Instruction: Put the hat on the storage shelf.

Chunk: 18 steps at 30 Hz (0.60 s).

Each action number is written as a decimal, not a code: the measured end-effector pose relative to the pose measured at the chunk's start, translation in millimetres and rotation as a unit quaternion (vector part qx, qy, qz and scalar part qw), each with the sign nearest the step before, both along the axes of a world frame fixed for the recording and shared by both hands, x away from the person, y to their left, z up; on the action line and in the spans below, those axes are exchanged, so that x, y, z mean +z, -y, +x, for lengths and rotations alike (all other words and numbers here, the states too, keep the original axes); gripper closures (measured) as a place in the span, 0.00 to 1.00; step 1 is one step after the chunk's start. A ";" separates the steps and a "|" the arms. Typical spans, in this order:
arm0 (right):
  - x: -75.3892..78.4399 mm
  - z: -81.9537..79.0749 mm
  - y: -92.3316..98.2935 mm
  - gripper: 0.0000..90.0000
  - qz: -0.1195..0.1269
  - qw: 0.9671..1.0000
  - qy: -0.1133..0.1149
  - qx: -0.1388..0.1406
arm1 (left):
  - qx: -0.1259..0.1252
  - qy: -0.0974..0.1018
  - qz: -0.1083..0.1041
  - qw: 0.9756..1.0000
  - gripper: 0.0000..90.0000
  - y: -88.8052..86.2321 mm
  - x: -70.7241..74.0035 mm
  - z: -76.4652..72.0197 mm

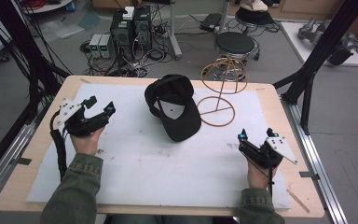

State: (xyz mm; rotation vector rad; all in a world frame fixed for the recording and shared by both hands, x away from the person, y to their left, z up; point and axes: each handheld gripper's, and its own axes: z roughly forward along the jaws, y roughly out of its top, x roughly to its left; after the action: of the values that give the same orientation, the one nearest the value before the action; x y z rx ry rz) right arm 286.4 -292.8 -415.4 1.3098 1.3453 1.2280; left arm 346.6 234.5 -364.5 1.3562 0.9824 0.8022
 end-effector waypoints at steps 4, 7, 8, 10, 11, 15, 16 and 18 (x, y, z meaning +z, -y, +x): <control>-0.2 0.5 0.5 0.09 0.001 1.000 -0.001 0.001 | -0.007 0.000 -0.001 1.000 0.29 11.7 0.1 9.6; -0.3 0.9 0.6 0.09 0.000 1.000 0.001 0.002 | -0.011 -0.006 0.012 1.000 0.29 18.9 1.4 15.3; -0.3 0.9 0.2 0.09 0.001 1.000 -0.002 0.003 | -0.017 -0.003 0.017 1.000 0.29 26.3 3.3 19.6; -0.3 0.6 0.0 0.09 0.001 1.000 -0.002 0.004 | -0.020 -0.003 0.021 1.000 0.29 30.4 4.6 21.6; -0.1 0.2 -0.1 0.09 0.000 1.000 -0.002 0.005 | -0.023 -0.001 0.023 0.999 0.29 35.3 5.9 23.6; -0.1 0.1 -0.7 0.09 -0.002 1.000 -0.002 0.004 | -0.041 0.001 0.018 0.999 0.30 47.8 10.3 30.5; -0.2 0.3 -0.6 0.09 -0.003 1.000 -0.001 0.006 | -0.045 0.001 0.019 0.999 0.30 50.7 11.3 32.2; -0.1 0.1 -1.0 0.09 -0.002 1.000 -0.001 0.007 | -0.056 -0.002 0.016 0.998 0.30 61.3 12.8 37.8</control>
State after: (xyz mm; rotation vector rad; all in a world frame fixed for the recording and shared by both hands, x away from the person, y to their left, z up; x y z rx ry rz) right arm 286.6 -291.8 -415.5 1.3008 1.3593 1.2335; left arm 384.4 173.3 -351.7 1.4287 0.8915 0.7333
